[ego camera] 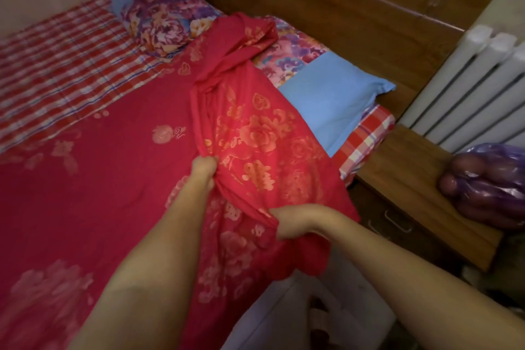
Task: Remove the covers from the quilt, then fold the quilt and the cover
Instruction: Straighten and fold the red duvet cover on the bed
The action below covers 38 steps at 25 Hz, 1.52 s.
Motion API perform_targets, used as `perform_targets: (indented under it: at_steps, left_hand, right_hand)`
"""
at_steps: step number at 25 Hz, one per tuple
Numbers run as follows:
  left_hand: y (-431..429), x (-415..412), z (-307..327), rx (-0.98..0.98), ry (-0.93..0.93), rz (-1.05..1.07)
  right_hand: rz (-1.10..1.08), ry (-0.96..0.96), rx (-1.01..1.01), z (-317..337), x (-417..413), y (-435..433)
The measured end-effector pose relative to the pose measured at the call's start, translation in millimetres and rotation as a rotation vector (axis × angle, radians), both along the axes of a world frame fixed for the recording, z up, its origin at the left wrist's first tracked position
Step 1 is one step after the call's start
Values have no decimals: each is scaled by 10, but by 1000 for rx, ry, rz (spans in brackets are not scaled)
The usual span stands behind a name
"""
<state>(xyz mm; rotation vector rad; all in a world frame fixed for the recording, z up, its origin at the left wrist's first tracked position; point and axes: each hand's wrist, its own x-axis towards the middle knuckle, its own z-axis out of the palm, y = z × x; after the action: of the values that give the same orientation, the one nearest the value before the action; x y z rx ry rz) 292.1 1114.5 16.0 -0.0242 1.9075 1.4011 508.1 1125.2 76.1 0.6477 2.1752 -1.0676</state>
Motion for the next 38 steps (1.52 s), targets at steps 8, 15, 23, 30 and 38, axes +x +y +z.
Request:
perform_targets:
  at_steps: [8, 15, 23, 30, 38]
  left_hand:
    - [-2619, -1179, -71, 54, -24, 50]
    - [-5125, -1795, -432, -105, -124, 311]
    - [-5741, -545, -1158, -165, -675, -312]
    - [-6106, -288, -1171, -185, -669, -172]
    - [-6179, -125, -961, -167, -475, -187]
  right_hand:
    - [293, 5, 288, -23, -1126, -2375]
    - [-179, 193, 12, -1018, -1573, -4478]
    - [-942, 271, -570, -1675, -1184, -5092]
    - [-1634, 117, -1083, -2085, -930, -5232]
    - [-1440, 164, -815, -1838, -1136, -5554]
